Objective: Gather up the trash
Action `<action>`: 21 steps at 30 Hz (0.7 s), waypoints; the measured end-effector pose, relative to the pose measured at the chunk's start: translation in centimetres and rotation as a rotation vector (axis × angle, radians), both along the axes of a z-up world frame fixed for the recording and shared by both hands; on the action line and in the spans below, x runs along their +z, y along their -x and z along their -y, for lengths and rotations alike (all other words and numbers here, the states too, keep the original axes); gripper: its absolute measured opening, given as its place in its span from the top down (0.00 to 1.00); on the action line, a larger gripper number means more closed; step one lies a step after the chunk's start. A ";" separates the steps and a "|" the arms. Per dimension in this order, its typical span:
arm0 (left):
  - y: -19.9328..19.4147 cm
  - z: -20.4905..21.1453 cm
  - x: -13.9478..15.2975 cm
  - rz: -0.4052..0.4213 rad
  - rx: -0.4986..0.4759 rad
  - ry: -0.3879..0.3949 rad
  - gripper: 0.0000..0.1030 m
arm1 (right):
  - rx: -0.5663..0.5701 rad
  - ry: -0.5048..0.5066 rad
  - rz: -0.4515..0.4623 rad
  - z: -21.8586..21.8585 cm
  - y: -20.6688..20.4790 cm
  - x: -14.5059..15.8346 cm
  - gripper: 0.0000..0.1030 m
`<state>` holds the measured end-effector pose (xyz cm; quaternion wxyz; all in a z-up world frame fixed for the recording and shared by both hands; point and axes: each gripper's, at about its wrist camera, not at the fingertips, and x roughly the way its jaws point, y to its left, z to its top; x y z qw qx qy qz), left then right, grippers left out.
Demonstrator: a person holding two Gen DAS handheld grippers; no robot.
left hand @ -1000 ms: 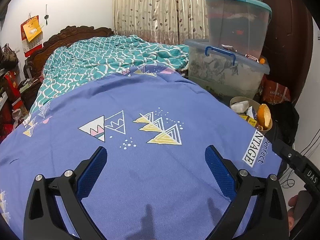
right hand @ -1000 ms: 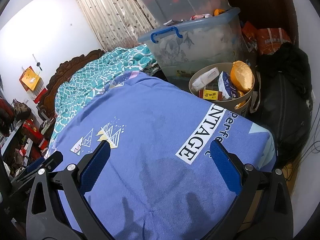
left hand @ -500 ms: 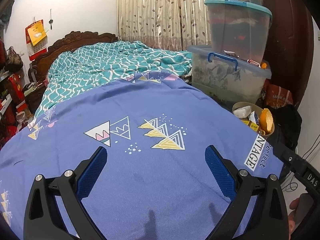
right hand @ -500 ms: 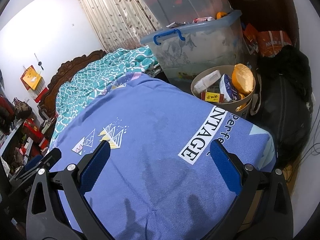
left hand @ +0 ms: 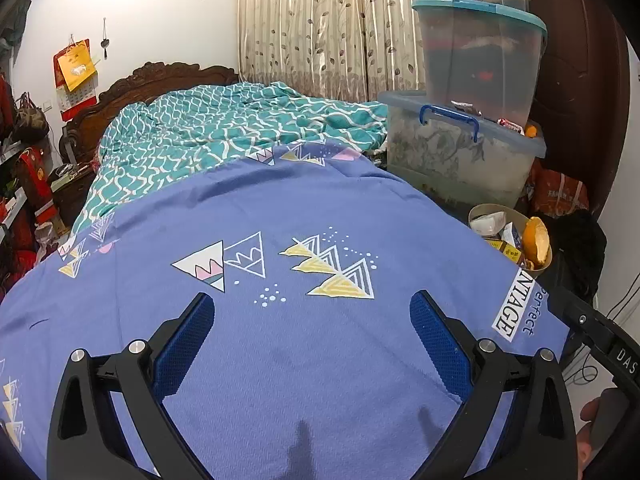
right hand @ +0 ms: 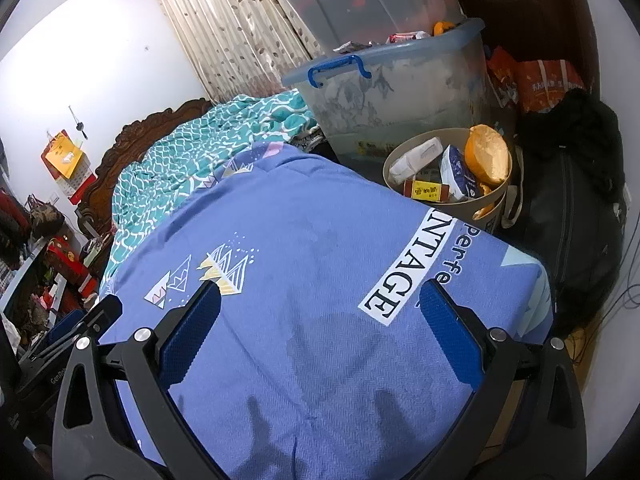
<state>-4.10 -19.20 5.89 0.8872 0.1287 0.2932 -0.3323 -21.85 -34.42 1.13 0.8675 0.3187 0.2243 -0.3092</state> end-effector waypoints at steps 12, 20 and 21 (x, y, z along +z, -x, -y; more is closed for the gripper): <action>0.1 0.0 -0.3 0.001 -0.004 -0.011 0.08 | 0.008 -0.002 -0.005 -0.1 -0.3 -0.3 0.04; 0.1 0.0 -0.5 -0.002 -0.008 -0.015 0.08 | 0.008 0.001 -0.005 -0.2 -0.3 -0.3 0.04; 0.2 0.0 -0.6 -0.001 -0.008 -0.016 0.08 | 0.008 0.001 -0.005 -0.2 -0.3 -0.3 0.04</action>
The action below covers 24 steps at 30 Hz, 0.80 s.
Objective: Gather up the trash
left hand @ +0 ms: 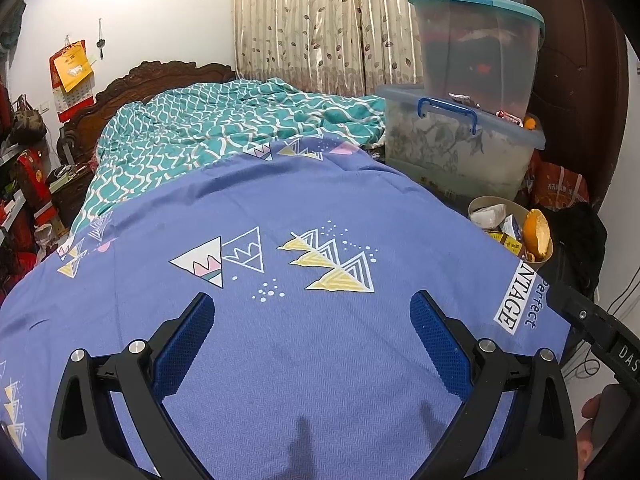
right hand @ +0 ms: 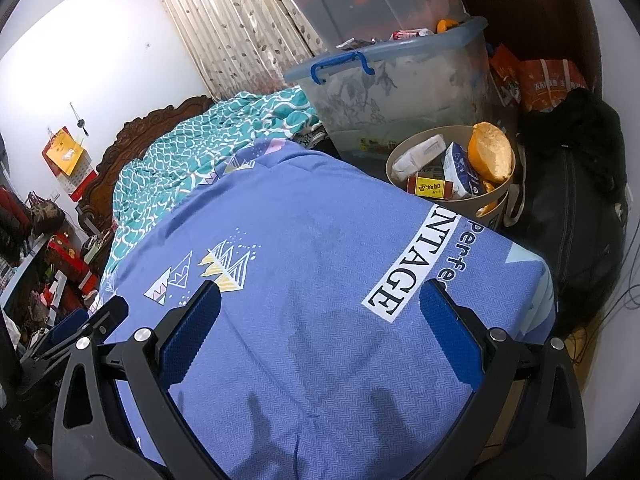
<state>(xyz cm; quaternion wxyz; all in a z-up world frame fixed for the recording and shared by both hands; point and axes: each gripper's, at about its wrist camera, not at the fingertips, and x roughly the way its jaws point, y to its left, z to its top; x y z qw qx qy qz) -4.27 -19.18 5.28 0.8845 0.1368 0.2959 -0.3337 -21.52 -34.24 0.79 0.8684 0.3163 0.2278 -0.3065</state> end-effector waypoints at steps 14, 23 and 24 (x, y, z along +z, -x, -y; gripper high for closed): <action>0.0 0.0 -0.1 -0.004 -0.003 -0.002 0.08 | 0.001 -0.004 -0.003 -0.1 0.0 0.0 0.04; 0.0 0.1 -0.1 -0.004 -0.003 -0.002 0.08 | 0.001 -0.002 -0.003 -0.1 0.0 0.0 0.04; 0.0 0.1 -0.1 -0.004 -0.004 -0.002 0.08 | 0.001 -0.002 -0.003 -0.1 0.0 0.0 0.04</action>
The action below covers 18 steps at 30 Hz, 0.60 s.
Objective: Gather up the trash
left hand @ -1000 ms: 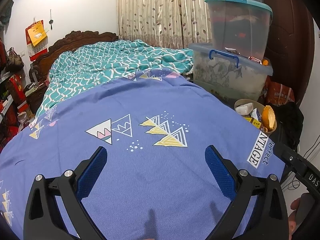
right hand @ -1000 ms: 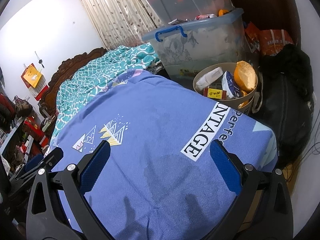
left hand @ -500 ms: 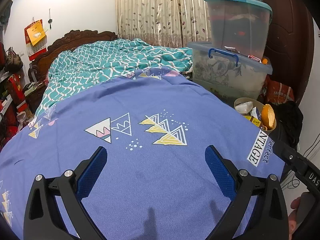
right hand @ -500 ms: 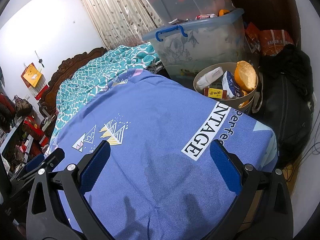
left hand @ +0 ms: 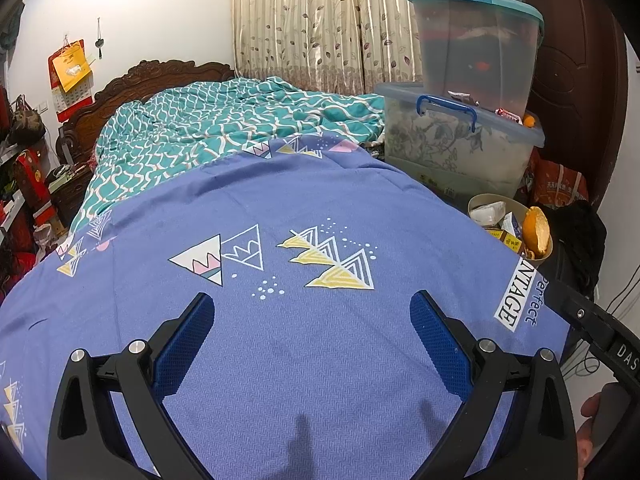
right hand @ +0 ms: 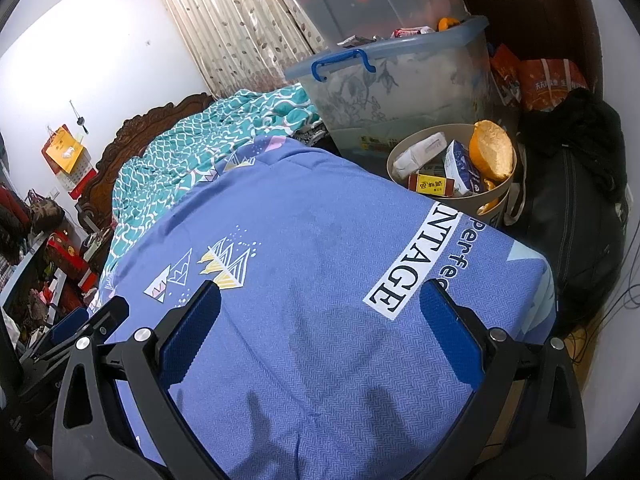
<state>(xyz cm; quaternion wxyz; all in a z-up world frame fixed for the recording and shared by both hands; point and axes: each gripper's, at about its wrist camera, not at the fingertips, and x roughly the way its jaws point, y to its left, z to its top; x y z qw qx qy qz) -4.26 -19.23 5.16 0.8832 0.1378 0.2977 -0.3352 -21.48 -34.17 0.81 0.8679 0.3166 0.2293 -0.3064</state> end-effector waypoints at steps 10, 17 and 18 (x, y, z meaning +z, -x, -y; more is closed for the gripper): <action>0.1 -0.1 -0.2 -0.002 -0.006 -0.003 0.08 | 0.001 0.001 0.000 0.0 0.0 0.0 0.04; 0.3 -0.1 -0.5 0.000 -0.014 -0.008 0.08 | 0.001 0.000 -0.001 0.0 0.0 0.0 0.04; 0.2 -0.1 -0.4 0.000 -0.015 -0.009 0.08 | 0.001 0.001 -0.001 0.0 0.0 0.0 0.04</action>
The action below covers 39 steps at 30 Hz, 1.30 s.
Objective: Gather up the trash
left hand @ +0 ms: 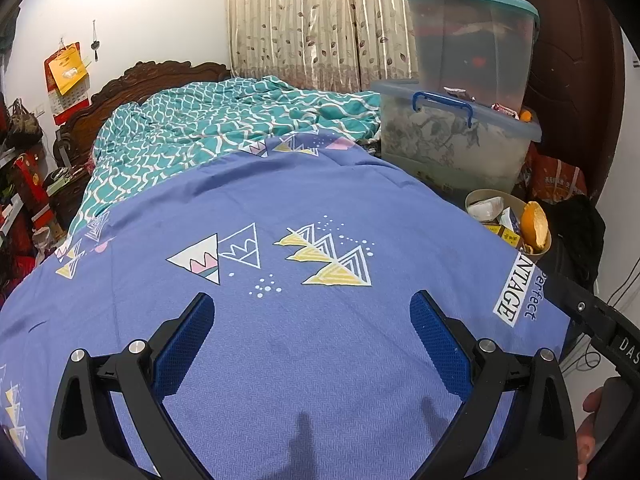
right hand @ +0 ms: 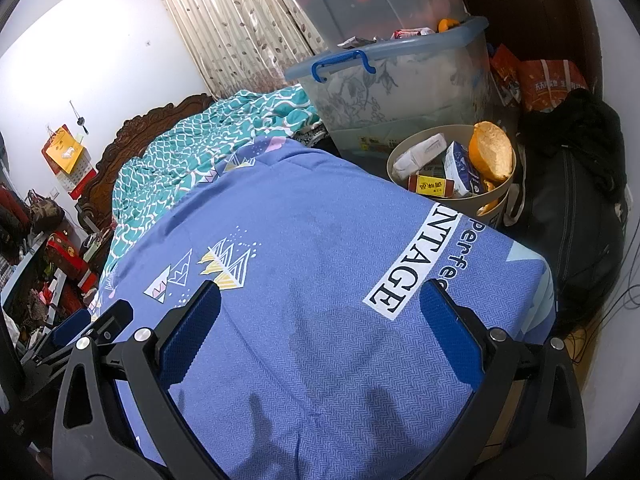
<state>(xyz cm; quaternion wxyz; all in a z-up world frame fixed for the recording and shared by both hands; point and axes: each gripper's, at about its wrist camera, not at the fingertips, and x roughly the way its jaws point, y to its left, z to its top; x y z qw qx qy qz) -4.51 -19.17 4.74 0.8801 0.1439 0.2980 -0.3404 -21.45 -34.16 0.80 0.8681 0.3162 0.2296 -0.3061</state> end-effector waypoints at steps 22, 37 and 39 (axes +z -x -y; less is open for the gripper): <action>0.1 0.1 0.0 0.000 0.000 -0.002 0.08 | 0.000 -0.002 -0.002 -0.1 0.0 0.0 0.04; 0.0 -0.2 -0.3 -0.002 -0.003 -0.004 0.08 | 0.002 -0.004 -0.004 -0.2 -0.2 -0.1 0.04; 0.0 -0.2 -0.2 -0.001 -0.003 -0.005 0.08 | 0.002 -0.003 -0.004 -0.2 -0.2 -0.1 0.04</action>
